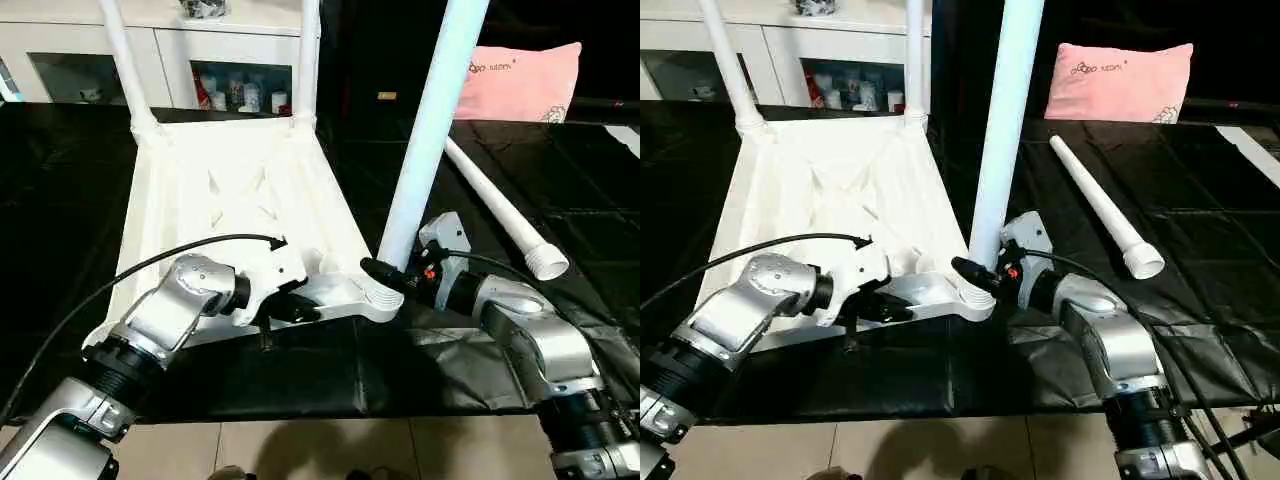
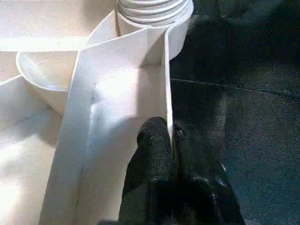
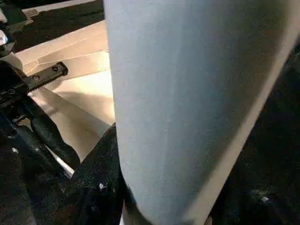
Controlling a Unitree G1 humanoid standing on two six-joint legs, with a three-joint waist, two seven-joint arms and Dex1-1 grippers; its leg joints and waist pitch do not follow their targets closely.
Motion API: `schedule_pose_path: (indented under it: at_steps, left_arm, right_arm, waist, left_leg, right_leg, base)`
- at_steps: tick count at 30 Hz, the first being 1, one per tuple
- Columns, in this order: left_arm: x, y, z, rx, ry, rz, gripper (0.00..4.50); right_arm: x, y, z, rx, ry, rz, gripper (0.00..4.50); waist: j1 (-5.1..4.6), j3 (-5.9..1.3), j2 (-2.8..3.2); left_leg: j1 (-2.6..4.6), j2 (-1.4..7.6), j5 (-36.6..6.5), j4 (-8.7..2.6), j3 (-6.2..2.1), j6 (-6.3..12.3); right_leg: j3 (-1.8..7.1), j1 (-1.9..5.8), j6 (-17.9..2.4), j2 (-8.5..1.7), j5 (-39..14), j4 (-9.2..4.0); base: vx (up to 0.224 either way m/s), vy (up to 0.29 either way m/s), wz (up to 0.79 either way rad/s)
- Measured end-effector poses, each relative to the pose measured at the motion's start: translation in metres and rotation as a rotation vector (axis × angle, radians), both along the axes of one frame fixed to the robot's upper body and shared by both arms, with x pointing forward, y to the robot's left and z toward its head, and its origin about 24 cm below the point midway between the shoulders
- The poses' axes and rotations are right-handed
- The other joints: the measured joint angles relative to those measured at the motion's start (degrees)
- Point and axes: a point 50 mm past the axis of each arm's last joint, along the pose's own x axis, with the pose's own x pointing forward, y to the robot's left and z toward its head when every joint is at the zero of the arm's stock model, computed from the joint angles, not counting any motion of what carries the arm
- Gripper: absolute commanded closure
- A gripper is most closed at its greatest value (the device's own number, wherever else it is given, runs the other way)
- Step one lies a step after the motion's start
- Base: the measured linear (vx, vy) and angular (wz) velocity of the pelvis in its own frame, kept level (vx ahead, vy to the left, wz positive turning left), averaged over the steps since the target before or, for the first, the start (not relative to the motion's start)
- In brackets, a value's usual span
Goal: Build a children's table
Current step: Insert table leg to table base
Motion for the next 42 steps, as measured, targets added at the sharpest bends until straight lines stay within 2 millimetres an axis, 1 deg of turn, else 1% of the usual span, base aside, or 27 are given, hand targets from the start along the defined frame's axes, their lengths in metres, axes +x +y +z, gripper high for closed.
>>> schedule_pose_path:
  at_steps: [6,12,17,22,28,33,35,37,39,42]
  left_arm:
    - [0.001,0.003,-0.001,-0.003,0.006,0.000,4.50]
    - [0.002,0.004,-0.001,-0.011,0.016,0.007,4.50]
    - [0.003,0.005,-0.003,-0.019,0.038,0.009,4.50]
    - [0.005,0.007,-0.005,-0.014,0.066,0.019,4.50]
    - [0.007,0.006,-0.008,-0.012,0.081,0.021,4.50]
    - [0.007,0.004,-0.009,-0.016,0.090,0.012,4.50]
    - [0.006,0.002,-0.011,-0.015,0.093,0.000,4.50]
    - [0.006,0.001,-0.013,-0.011,0.094,-0.006,4.50]
    - [0.006,0.001,-0.013,-0.005,0.090,-0.009,4.50]
    - [0.006,0.002,-0.013,0.004,0.082,-0.018,4.50]
  right_arm:
    - [0.003,0.001,-0.002,0.039,0.020,0.008,2.57]
    - [0.005,-0.005,-0.008,0.149,0.067,-0.027,2.57]
    - [-0.001,-0.008,-0.016,0.233,0.072,-0.065,2.57]
    - [-0.010,-0.006,-0.029,0.325,0.064,-0.115,2.57]
    - [-0.024,-0.012,-0.042,0.377,0.052,-0.174,2.57]
    - [-0.030,-0.012,-0.040,0.302,0.003,-0.135,2.57]
    - [-0.032,-0.014,-0.035,0.174,-0.049,-0.060,2.57]
    - [-0.031,-0.014,-0.031,0.083,-0.075,0.002,2.57]
    - [-0.029,-0.012,-0.029,0.035,-0.086,0.039,2.57]
    - [-0.023,-0.010,-0.024,-0.032,-0.095,0.112,2.57]
  waist:
    - [-0.13,-0.04,0.05]
    - [0.02,-0.09,0.13]
    - [0.20,-0.36,0.69]
    - [0.26,-0.87,1.65]
    - [0.47,-1.07,2.45]
    - [1.04,-1.26,2.76]
    - [1.37,-1.31,2.81]
    - [1.54,-1.37,2.71]
    - [1.48,-1.40,2.64]
    - [1.30,-1.56,2.15]
  left_leg:
    - [0.08,0.00,0.00,0.00,0.00,0.00]
    - [0.07,0.00,0.00,0.01,0.01,0.00]
    - [0.08,0.00,0.00,-0.08,0.00,-0.01]
    - [0.14,-0.02,0.00,-0.15,0.00,-0.01]
    - [0.27,-0.06,0.00,-0.14,-0.03,0.00]
    - [0.35,-0.10,-0.02,-0.24,-0.07,0.02]
    - [0.61,-0.16,-0.03,-0.40,-0.06,0.04]
    - [1.06,-0.16,-0.03,-0.62,-0.07,0.03]
    - [1.06,-0.16,-0.02,-0.72,-0.09,0.03]
    - [1.05,-0.16,-0.02,-0.70,-0.08,0.04]
  right_leg:
    - [0.00,0.03,0.00,0.00,0.00,0.02]
    - [0.00,0.04,0.00,0.00,0.00,0.00]
    - [0.00,0.04,-0.01,0.00,0.00,0.01]
    - [-0.02,0.05,-0.01,0.00,0.00,-0.01]
    - [-0.06,0.27,0.00,-0.03,0.00,-0.12]
    - [-0.07,0.43,0.00,-0.03,0.00,-0.34]
    - [-0.07,0.69,0.01,-0.05,-0.01,-0.50]
    - [-0.22,1.12,0.04,-0.04,-0.03,-0.81]
    - [-0.31,1.21,0.04,-0.04,-0.03,-1.04]
    - [-0.31,1.23,0.04,-0.05,-0.03,-1.10]
  base:
    - [0.000,0.000,0.00]
    - [0.000,0.000,0.00]
    - [0.000,0.000,0.00]
    - [0.000,0.000,0.00]
    - [0.000,0.000,0.00]
    - [0.000,0.000,0.00]
    - [0.000,0.000,0.00]
    - [0.000,0.000,0.00]
    - [0.000,0.000,0.00]
    - [0.000,0.000,0.00]
